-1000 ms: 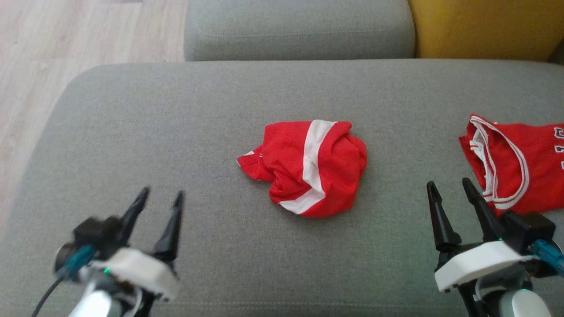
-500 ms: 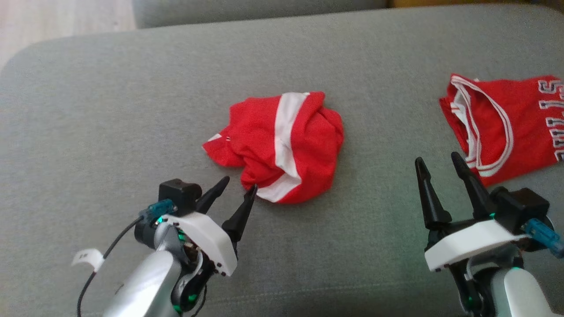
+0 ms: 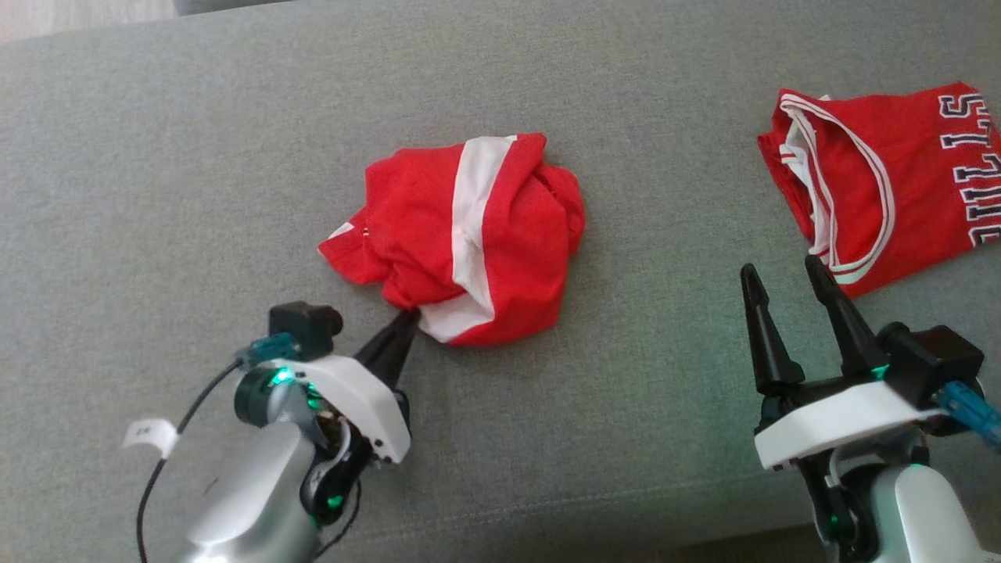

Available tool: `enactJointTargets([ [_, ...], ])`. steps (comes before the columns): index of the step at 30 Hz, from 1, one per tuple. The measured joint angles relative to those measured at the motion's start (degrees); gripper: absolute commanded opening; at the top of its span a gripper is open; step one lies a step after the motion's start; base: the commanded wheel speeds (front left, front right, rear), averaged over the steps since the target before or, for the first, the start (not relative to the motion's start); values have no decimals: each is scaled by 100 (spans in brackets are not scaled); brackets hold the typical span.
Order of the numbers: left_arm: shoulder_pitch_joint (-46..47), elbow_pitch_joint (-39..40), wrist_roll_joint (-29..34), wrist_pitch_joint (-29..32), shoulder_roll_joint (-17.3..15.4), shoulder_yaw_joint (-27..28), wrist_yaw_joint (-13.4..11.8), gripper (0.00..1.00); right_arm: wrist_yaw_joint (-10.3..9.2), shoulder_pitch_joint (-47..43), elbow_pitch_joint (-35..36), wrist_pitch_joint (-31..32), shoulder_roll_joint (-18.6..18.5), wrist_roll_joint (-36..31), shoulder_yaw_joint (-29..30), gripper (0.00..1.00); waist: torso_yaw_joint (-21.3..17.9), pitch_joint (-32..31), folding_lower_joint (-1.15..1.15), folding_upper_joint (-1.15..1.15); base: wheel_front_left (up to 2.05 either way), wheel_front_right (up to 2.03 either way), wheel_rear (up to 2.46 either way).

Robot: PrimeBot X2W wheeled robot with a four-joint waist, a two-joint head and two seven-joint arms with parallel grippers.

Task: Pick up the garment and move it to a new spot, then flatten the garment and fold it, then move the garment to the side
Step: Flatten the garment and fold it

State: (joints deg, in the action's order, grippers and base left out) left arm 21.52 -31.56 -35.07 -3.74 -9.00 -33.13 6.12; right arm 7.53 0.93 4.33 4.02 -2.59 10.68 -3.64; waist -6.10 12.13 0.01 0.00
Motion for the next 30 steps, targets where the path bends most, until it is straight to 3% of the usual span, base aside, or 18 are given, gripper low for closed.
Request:
enactJointTargets([
  [3, -5, 127, 12, -220, -89, 49, -15, 0, 0, 0, -34, -20, 1, 11, 32, 100, 40, -29, 0, 0, 0, 0, 0],
  [6, -16, 553, 93, -382, -277, 125, -188, 0, 0, 0, -54, -57, 0, 43, 83, 100, 101, -80, 0, 0, 0, 0, 0],
  [20, -1294, 3333, 348, -62, -1492, 881, -1522, 0, 0, -35, -44, -101, 1, 101, 254, 100, 440, -237, -1, 0, 0, 0, 0],
  [24, -1594, 3441, 353, 12, -1596, 1031, -1725, 0, 0, -34, -36, -101, 1, 137, 255, 100, 466, -162, -1, 0, 0, 0, 0],
  [30, -1662, 2621, 142, -235, -1443, 1016, -1561, 0, 0, -18, -37, -101, 1, 142, 210, 100, 422, -42, -1, 0, 0, 0, 0],
])
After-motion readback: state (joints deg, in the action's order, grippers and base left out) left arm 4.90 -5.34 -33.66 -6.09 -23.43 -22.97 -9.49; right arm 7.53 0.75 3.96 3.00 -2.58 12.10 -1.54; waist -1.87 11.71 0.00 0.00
